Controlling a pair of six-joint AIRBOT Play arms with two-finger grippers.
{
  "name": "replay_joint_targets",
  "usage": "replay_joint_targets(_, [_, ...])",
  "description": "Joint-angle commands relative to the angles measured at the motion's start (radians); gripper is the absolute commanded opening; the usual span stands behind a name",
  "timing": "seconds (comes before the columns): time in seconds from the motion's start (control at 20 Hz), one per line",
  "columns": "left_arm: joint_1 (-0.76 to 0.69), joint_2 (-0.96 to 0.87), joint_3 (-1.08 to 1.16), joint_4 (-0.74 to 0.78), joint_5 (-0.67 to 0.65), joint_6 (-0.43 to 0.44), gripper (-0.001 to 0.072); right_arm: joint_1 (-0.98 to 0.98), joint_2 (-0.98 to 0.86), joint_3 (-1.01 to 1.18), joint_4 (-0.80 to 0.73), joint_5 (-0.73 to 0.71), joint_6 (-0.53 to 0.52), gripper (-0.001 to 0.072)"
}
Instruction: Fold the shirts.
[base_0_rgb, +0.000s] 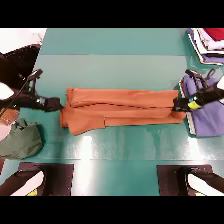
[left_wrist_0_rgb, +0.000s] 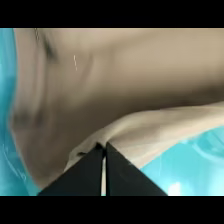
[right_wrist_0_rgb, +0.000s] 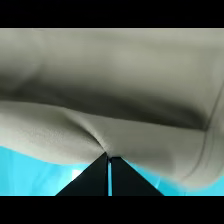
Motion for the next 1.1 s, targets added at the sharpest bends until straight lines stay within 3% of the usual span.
replay_joint_targets(0.0, [0.0,-0.224,0.164,-0.029,0.103,0.074,0.0022,0.0,-0.162,0.142,-0.002,-0.042,-0.002,0.0013])
replay_joint_targets(0.25, [0.0,-0.426,0.338,-0.056,0.118,0.074,0.0024,0.0,-0.336,0.291,0.002,-0.065,-0.002,0.0037])
replay_joint_targets(0.3, [0.0,-0.438,0.342,-0.059,0.13,0.073,0.0028,-0.005,-0.363,0.318,0.004,-0.073,-0.002,0.0219])
replay_joint_targets(0.35, [0.0,-0.439,0.341,-0.059,0.142,0.072,0.0227,-0.012,-0.381,0.34,0.02,-0.079,-0.003,0.037])
replay_joint_targets(0.4, [0.0,-0.438,0.346,-0.074,0.15,0.071,0.0549,-0.031,-0.394,0.36,0.066,-0.087,-0.022,0.0387])
replay_joint_targets(0.45, [0.0,-0.437,0.355,-0.084,0.14,0.069,0.0656,-0.053,-0.396,0.367,0.113,-0.097,-0.055,0.0387])
replay_joint_targets(0.6, [0.0,-0.426,0.393,-0.087,0.036,0.07,0.0652,-0.143,-0.356,0.316,0.157,-0.067,-0.077,0.0388])
replay_joint_targets(0.65, [0.0,-0.425,0.402,-0.088,-0.005,0.07,0.0494,-0.178,-0.329,0.274,0.159,-0.065,-0.096,0.0387])
replay_joint_targets(0.7, [0.0,-0.423,0.402,-0.092,-0.036,0.073,0.0226,-0.216,-0.3,0.222,0.159,-0.067,-0.103,0.0387])
replay_joint_targets(0.75, [0.0,-0.423,0.402,-0.099,-0.056,0.073,0.0024,-0.257,-0.272,0.171,0.159,-0.067,-0.115,0.0401])
replay_joint_targets(0.8, [0.0,-0.423,0.402,-0.105,-0.069,0.072,0.0034,-0.296,-0.254,0.129,0.16,-0.067,-0.119,0.0527])
replay_joint_targets(0.85, [0.0,-0.423,0.402,-0.118,-0.073,0.072,0.0033,-0.339,-0.248,0.092,0.166,-0.066,-0.119,0.0584])
replay_joint_targets(1.05, [-0.048,-0.423,0.402,-0.162,-0.061,0.072,0.0033,-0.435,-0.295,0.004,0.325,-0.066,-0.218,0.0584])
